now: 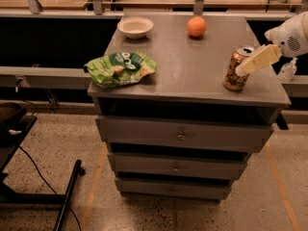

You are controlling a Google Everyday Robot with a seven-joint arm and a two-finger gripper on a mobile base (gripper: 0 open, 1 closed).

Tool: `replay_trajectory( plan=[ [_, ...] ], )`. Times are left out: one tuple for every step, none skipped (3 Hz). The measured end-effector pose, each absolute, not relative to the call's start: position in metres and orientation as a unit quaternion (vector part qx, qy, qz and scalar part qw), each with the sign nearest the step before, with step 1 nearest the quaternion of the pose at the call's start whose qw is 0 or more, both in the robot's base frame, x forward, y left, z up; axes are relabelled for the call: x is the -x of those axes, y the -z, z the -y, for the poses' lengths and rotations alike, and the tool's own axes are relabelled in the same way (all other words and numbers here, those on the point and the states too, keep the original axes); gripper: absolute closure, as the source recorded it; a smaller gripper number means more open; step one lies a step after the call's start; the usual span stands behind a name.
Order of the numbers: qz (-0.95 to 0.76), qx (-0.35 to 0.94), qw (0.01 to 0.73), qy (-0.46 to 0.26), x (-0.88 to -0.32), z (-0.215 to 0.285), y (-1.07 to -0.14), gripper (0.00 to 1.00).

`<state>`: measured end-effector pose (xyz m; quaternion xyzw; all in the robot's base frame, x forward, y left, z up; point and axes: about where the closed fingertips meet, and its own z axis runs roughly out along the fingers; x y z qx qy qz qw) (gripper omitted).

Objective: Move orange can near green rice chip bag

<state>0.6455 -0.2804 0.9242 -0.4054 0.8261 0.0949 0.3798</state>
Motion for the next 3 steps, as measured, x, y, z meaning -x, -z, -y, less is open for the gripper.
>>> replay_trajectory(
  plan=[
    [-0.825, 0.402, 0.382, -0.111, -0.655, 0.273, -0.905, 0.18],
    [-0.817, 0.412, 0.384, -0.128, -0.661, 0.264, -0.897, 0.41],
    [-0.801, 0.443, 0.387, -0.115, -0.666, 0.252, -0.919, 0.65]
  ],
)
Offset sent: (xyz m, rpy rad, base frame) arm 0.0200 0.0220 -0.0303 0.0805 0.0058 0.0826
